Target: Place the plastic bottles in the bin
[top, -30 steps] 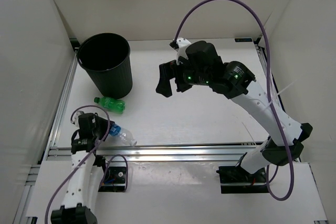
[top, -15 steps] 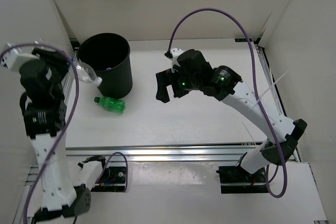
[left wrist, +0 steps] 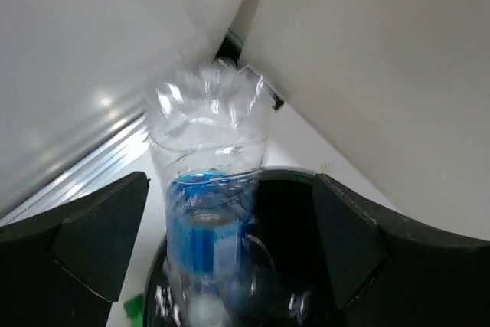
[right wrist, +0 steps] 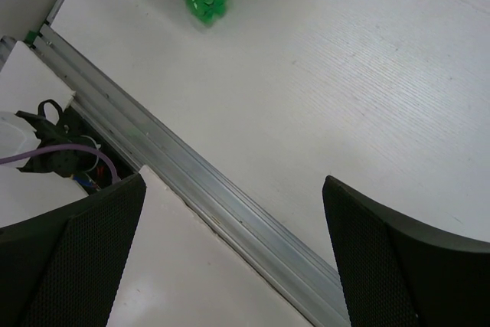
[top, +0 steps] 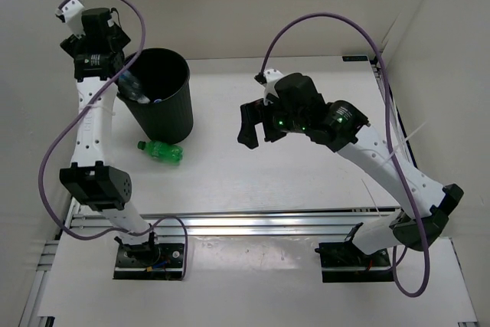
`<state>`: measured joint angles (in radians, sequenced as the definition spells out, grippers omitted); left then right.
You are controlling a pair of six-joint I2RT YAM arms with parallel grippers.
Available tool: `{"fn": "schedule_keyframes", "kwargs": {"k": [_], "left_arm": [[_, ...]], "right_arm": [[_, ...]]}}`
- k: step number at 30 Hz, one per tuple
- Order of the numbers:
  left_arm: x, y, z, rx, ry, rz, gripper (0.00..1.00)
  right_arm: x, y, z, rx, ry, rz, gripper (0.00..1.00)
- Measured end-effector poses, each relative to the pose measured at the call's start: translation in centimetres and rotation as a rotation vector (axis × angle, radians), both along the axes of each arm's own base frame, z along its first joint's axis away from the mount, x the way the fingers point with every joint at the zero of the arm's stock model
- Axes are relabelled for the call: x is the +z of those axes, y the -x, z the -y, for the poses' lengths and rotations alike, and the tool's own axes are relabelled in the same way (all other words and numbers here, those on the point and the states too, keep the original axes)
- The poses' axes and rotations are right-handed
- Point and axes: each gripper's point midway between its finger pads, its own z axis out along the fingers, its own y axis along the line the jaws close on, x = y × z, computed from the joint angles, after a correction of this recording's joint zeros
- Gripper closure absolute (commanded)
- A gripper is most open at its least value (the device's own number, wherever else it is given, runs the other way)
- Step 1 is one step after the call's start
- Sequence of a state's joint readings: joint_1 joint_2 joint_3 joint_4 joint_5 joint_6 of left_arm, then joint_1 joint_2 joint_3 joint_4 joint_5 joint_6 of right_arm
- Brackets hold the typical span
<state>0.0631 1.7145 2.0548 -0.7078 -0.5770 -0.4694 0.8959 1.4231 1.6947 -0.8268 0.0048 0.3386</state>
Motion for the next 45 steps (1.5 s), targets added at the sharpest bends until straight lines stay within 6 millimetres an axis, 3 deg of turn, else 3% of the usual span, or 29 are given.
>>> {"fn": "schedule_keyframes", "kwargs": {"k": [3, 5, 9, 11, 12, 14, 16, 20, 22, 25, 28, 36, 45], "left_arm": [[-0.4, 0.8, 1.6, -0.050, 0.052, 0.009, 0.00], [0.3, 3.2, 1.9, -0.092, 0.138, 0.065, 0.00], [3.9, 12.2, 0.5, -0.094, 0.248, 0.260, 0.00], [5.3, 16.6, 3.0, -0.175, 0.277, 0.373, 0.00], [4.8, 18.5, 4.4, -0.218, 0.301, 0.404, 0.00], [1.7, 21.7, 6.9, -0.288, 0.356, 0.453, 0.00], [-4.0, 23.2, 8.1, -0.294, 0.450, 0.427, 0.00], [-19.6, 22.6, 9.7, -0.232, 0.713, 0.194, 0.00], [-25.5, 22.8, 10.6, -0.196, 0.829, 0.112, 0.00], [-30.8, 23.0, 11.7, -0.172, 0.950, 0.078, 0.00], [-32.2, 22.1, 11.8, -0.177, 0.996, 0.086, 0.00], [-31.0, 18.5, 11.3, -0.274, 0.968, 0.176, 0.00], [-34.8, 17.0, 11.4, -0.269, 1.001, 0.062, 0.00]], "right_arm": [[-0.5, -0.3, 0.7, -0.014, 0.005, -0.006, 0.00], [-0.8, -0.8, 1.1, -0.032, 0.009, -0.011, 0.00], [-1.3, -2.0, 2.0, -0.064, 0.010, -0.023, 0.00], [-1.7, -2.3, 2.3, -0.072, 0.008, -0.035, 0.00], [-1.9, -2.4, 2.4, -0.075, 0.009, -0.043, 0.00], [-2.4, -2.5, 2.6, -0.077, 0.010, -0.060, 0.00], [-2.7, -2.4, 2.5, -0.074, 0.006, -0.075, 0.00], [-3.1, -1.8, 2.1, -0.047, -0.013, -0.110, 0.00], [-3.3, -1.6, 1.9, -0.036, -0.020, -0.125, 0.00], [-4.0, -1.1, 1.7, -0.024, -0.021, -0.155, 0.00], [-4.5, -0.8, 1.7, -0.017, -0.021, -0.182, 0.00], [-5.4, -0.6, 2.0, -0.013, -0.018, -0.215, 0.00], [-5.4, -0.6, 2.0, -0.009, -0.018, -0.214, 0.00]]}}
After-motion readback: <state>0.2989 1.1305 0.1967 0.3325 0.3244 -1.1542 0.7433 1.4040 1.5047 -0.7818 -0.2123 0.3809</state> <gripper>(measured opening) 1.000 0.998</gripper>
